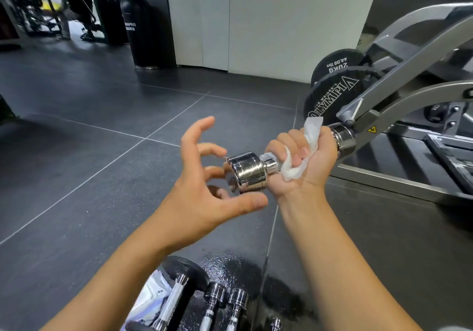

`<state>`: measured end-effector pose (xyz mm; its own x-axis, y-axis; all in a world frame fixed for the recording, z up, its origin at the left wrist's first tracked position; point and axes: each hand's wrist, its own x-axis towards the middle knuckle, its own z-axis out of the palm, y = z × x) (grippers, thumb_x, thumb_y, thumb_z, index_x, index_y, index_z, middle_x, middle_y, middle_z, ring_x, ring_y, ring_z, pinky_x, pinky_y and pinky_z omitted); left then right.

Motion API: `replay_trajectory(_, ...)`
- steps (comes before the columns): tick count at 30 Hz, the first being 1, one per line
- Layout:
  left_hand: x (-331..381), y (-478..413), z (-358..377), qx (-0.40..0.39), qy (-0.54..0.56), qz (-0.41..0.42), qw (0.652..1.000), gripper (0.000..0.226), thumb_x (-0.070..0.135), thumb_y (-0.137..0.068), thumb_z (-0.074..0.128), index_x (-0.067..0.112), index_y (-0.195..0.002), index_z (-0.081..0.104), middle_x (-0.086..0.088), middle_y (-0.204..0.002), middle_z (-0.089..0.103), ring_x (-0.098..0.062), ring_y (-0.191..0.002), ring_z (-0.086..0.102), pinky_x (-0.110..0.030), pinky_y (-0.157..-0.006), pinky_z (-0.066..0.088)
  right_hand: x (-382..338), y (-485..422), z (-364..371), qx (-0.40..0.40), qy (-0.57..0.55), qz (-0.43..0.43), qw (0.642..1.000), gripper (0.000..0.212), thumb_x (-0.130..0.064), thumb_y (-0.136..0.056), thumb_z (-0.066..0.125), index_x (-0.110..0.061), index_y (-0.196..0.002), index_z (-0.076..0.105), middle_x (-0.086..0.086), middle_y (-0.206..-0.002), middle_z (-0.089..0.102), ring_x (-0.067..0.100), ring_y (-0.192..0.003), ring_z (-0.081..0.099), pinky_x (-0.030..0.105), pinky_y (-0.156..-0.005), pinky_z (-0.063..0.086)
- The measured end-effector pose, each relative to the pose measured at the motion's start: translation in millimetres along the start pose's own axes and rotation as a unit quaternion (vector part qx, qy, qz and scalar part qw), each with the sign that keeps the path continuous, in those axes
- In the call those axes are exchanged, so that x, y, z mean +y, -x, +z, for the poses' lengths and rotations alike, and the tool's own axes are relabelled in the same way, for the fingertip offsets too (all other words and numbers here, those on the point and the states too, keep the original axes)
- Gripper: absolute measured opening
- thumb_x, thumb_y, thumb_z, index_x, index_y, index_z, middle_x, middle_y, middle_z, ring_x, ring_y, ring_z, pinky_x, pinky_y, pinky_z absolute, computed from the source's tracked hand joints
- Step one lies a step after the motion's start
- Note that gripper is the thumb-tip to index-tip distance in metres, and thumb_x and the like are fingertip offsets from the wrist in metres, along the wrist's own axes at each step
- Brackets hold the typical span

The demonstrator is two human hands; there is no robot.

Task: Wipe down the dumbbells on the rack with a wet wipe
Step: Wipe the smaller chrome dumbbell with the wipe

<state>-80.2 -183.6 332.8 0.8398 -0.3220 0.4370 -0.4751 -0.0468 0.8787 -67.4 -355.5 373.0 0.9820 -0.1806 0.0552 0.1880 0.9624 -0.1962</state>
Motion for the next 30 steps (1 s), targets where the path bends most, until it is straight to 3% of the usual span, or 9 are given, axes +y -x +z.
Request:
replay_trajectory(3, 19.5, -1.2, 14.2, -0.011, 0.26, -0.254, 0.931, 0.078, 0.082, -0.08, 0.059, 0.027, -0.133, 0.048, -0.025, -0.1, 0.066, -0.034, -0.053, 0.061, -0.031, -0.043, 0.046, 1.6, -2.5, -1.5, 0.006, 0.04, -0.014, 0.999, 0.048, -0.022, -0.092, 0.04, -0.025, -0.046, 0.026, -0.009, -0.042, 0.019, 0.008, -0.033, 0.017, 0.021, -0.033, 0.024)
replay_trajectory(6, 14.4, 1.5, 22.1, -0.032, 0.295, -0.306, 0.905, 0.055, 0.056, -0.1, 0.052, 0.004, -0.116, 0.056, -0.022, -0.08, 0.06, -0.023, -0.046, 0.05, -0.024, -0.039, 0.035, 6.2, -2.3, -4.5, 0.007, 0.081, -0.015, 0.997, 0.045, -0.021, -0.089, 0.042, -0.025, -0.048, 0.026, -0.008, -0.043, 0.017, 0.009, -0.035, 0.015, 0.023, -0.035, 0.023)
replay_trajectory(9, 13.3, 2.1, 23.2, -0.004, 0.26, -0.167, 0.951, 0.064, 0.031, -0.091, 0.072, 0.026, -0.146, 0.039, -0.02, -0.09, 0.062, -0.021, -0.06, 0.057, -0.029, -0.049, 0.046, 5.4, -2.3, -3.5, 0.011, 0.064, -0.015, 0.998, 0.04, -0.021, -0.081, 0.048, -0.024, -0.048, 0.026, -0.008, -0.043, 0.018, 0.009, -0.034, 0.017, 0.022, -0.035, 0.023)
replay_trajectory(13, -6.8, 3.9, 12.8, -0.024, -0.125, 0.171, 0.977, 0.095, 0.003, -0.084, 0.082, 0.041, -0.152, 0.028, -0.007, -0.142, 0.052, -0.028, -0.127, 0.061, -0.043, -0.1, 0.057, 0.0, -2.3, -2.5, 0.022, -0.002, -0.011, 1.0, 0.043, -0.026, -0.08, 0.053, -0.024, -0.047, 0.025, -0.009, -0.041, 0.021, 0.008, -0.031, 0.019, 0.021, -0.033, 0.025)
replay_trajectory(19, 16.1, 0.3, 20.2, -0.01, 0.26, -0.246, 0.934, 0.064, 0.058, -0.093, 0.061, 0.012, -0.137, 0.052, -0.021, -0.097, 0.072, -0.035, -0.066, 0.069, -0.036, -0.046, 0.056, 5.1, -4.8, -8.6, 0.021, 0.058, -0.014, 0.998, 0.037, -0.02, -0.077, 0.05, -0.025, -0.049, 0.025, -0.008, -0.043, 0.018, 0.01, -0.034, 0.016, 0.023, -0.034, 0.025)
replay_trajectory(22, 10.3, -1.1, 20.2, -0.014, 0.284, -0.301, 0.91, 0.044, 0.044, -0.098, 0.058, 0.004, -0.116, 0.06, -0.023, -0.086, 0.069, -0.024, -0.051, 0.052, -0.026, -0.037, 0.04, 10.4, -4.1, -12.3, 0.021, 0.095, -0.014, 0.995, 0.037, -0.02, -0.075, 0.051, -0.024, -0.05, 0.025, -0.007, -0.043, 0.017, 0.01, -0.035, 0.016, 0.024, -0.035, 0.025)
replay_trajectory(26, 8.7, 0.0, 13.6, -0.003, 0.048, -0.01, 0.999, 0.068, 0.022, -0.088, 0.081, 0.034, -0.144, 0.045, -0.01, -0.111, 0.067, -0.024, -0.078, 0.065, -0.036, -0.069, 0.056, 9.0, -5.5, -11.9, 0.036, 0.056, -0.01, 0.998, 0.035, -0.022, -0.068, 0.055, -0.025, -0.051, 0.025, -0.008, -0.045, 0.018, 0.01, -0.035, 0.017, 0.023, -0.036, 0.025)
replay_trajectory(28, -1.5, 0.7, 9.5, -0.022, -0.209, 0.214, 0.954, 0.08, 0.006, -0.085, 0.083, 0.038, -0.147, 0.043, 0.009, -0.139, 0.055, -0.021, -0.117, 0.061, -0.034, -0.103, 0.049, 6.6, -5.0, -11.1, 0.047, 0.02, 0.004, 0.999, 0.038, -0.024, -0.072, 0.055, -0.024, -0.05, 0.025, -0.008, -0.044, 0.019, 0.01, -0.034, 0.018, 0.023, -0.035, 0.026)
replay_trajectory(30, -5.9, 0.9, 7.6, -0.013, -0.219, 0.196, 0.956, 0.093, 0.018, -0.077, 0.093, 0.043, -0.149, 0.04, 0.01, -0.153, 0.042, -0.023, -0.133, 0.055, -0.037, -0.108, 0.048, 4.8, -3.4, -10.3, 0.05, -0.006, 0.018, 0.999, 0.046, -0.026, -0.086, 0.05, -0.023, -0.047, 0.025, -0.007, -0.041, 0.021, 0.01, -0.03, 0.021, 0.022, -0.031, 0.026)
